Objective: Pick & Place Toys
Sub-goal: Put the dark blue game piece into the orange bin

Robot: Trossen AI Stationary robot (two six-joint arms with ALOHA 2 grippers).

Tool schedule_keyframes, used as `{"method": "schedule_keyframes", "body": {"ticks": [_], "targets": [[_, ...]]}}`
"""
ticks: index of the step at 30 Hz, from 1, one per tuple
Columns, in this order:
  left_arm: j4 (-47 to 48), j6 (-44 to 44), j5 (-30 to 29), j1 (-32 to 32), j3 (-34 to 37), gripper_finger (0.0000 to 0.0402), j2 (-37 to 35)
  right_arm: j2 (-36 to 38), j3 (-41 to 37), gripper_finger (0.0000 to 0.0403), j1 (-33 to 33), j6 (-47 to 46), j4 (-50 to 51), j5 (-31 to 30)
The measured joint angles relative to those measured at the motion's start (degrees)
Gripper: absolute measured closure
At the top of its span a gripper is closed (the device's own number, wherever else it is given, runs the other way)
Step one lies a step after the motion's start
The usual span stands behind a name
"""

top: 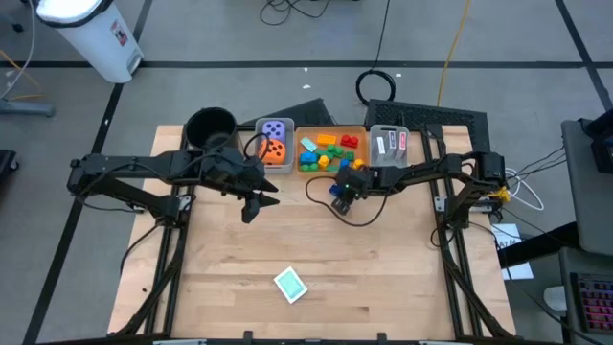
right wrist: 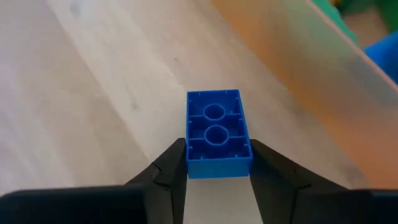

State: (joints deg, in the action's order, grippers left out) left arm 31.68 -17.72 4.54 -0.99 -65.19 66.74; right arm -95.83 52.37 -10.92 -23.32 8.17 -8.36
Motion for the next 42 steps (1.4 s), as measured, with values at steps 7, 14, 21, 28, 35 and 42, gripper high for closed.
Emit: {"method": "schedule_keyframes", "body": {"ticks": [7, 14, 21, 28, 35, 42], "targets": [[0.0, 0.5, 0.0, 0.0, 0.0, 0.0215, 0.0, 3.3, 2.9, 0.0266, 0.0, 0.0, -1.0, 1.1], [-0.3, 1.0, -0.1, 0.0, 0.0, 0.0215, 0.0, 9.3, 6.4, 0.027, -0.7, 2.3, -5.3, 0.9], [-0.6, 1.0, -0.1, -0.1, 0.0, 0.0215, 0.0, 11.1, 13.0, 0.0269, -6.3, 2.2, -2.7, 1.1], [-0.5, 1.0, -0.2, -1.0, 0.0, 0.0215, 0.0, 10.7, 19.3, 0.0269, -13.8, 7.8, -1.4, 1.2], [-0.5, 0.7, -0.2, -1.6, 0.0, 0.0215, 0.0, 10.7, 20.1, 0.0269, -23.9, 8.7, 3.5, 5.6], [-0.5, 2.5, -0.2, -1.6, 0.0, 0.0215, 0.0, 8.0, 20.0, 0.0269, -30.0, 10.8, 10.6, 8.1]]}}
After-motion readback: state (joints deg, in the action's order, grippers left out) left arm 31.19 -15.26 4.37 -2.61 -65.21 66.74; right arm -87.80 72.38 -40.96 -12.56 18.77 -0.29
